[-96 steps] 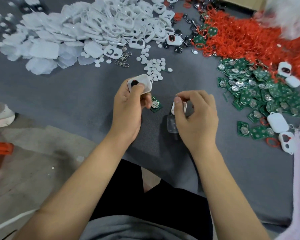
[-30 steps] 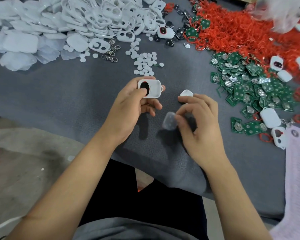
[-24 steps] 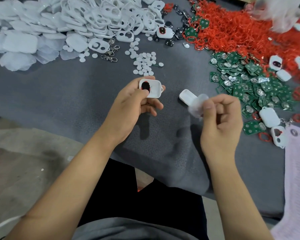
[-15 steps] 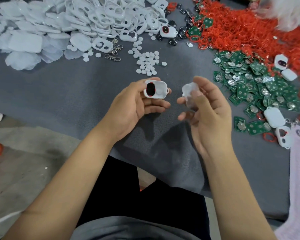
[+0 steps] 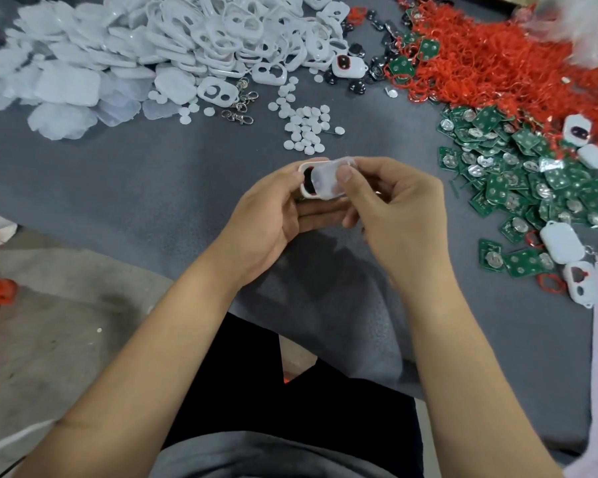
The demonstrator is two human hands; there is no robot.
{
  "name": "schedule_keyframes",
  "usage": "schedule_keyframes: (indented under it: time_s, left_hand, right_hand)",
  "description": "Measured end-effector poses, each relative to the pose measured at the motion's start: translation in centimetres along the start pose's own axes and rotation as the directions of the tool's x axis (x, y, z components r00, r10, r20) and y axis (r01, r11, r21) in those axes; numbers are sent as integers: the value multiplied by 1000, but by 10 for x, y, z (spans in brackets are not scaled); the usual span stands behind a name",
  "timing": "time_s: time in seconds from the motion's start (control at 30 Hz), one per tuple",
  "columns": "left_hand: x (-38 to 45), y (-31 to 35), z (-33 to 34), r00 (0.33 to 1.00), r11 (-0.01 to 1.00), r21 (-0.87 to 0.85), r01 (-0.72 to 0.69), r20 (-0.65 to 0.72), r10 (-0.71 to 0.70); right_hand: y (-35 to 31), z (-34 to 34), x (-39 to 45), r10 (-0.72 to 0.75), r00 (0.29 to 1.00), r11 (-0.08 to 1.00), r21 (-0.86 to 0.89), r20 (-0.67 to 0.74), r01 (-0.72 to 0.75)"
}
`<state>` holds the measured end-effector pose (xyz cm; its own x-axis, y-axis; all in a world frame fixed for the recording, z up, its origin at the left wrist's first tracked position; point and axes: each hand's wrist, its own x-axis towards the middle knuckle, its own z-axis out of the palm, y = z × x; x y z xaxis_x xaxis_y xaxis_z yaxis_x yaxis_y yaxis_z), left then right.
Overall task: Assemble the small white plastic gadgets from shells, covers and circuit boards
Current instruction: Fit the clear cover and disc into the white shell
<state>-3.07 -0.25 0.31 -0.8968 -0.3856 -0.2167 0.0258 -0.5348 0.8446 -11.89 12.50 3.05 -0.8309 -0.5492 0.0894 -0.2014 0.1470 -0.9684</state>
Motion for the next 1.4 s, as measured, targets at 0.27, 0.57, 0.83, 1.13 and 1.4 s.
schedule_keyframes:
  time_s: [0.27, 0.57, 0.83, 1.13, 1.4]
  left_hand:
    - [0, 0, 1, 1000, 1000, -6, 7, -23, -7]
    - [0, -1, 3, 999, 1000, 24, 10, -34, -9]
    - [1, -3, 2, 1000, 1000, 10, 6, -24, -6]
    - [2, -4, 1, 1000, 1000, 4, 2, -20, -2]
    - [-1, -1, 4, 1000, 1000, -13, -13, -8, 13]
  right_hand:
    - [3, 9, -3, -44, 990, 988, -155, -137, 23]
    - [3, 14, -2, -13, 995, 982, -190, -98, -6]
    - [3, 12, 0, 39, 995, 990, -133, -94, -51]
    - [0, 13, 1, 55, 994, 986, -149, -89, -68]
    - [-5, 18, -3, 69, 992, 964, -251, -105, -93]
